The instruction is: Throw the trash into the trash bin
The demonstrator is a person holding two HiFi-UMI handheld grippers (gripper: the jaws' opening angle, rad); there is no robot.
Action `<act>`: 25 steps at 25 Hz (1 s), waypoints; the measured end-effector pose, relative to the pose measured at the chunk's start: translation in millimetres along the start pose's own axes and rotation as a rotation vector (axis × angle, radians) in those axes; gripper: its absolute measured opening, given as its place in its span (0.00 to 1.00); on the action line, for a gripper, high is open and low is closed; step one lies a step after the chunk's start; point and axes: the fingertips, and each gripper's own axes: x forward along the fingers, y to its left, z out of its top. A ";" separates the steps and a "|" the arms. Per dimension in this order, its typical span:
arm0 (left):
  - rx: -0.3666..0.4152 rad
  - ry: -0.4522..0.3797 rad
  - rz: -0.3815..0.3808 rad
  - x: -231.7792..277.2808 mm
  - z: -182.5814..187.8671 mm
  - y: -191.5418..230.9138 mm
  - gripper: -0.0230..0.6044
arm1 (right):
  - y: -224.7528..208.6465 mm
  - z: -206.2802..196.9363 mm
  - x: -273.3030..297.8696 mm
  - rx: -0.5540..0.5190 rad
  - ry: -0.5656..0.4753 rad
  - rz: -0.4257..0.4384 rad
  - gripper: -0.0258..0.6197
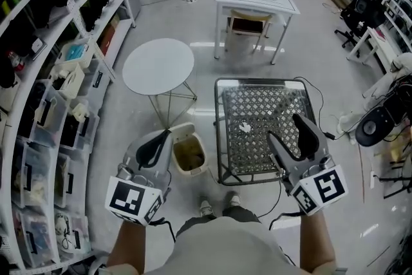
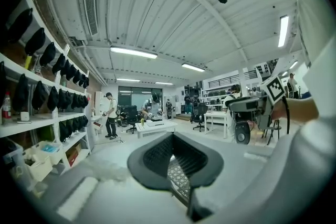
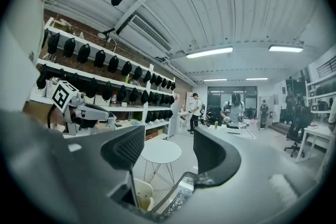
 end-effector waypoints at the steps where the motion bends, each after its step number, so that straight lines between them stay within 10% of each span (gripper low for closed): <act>1: 0.001 0.006 0.001 3.4 -1.3 -0.5 0.04 | -3.3 -2.5 1.5 0.003 0.004 0.001 0.50; 25: -0.025 0.189 0.028 134.2 -71.6 0.2 0.04 | -98.8 -147.0 108.4 0.063 0.209 0.065 0.48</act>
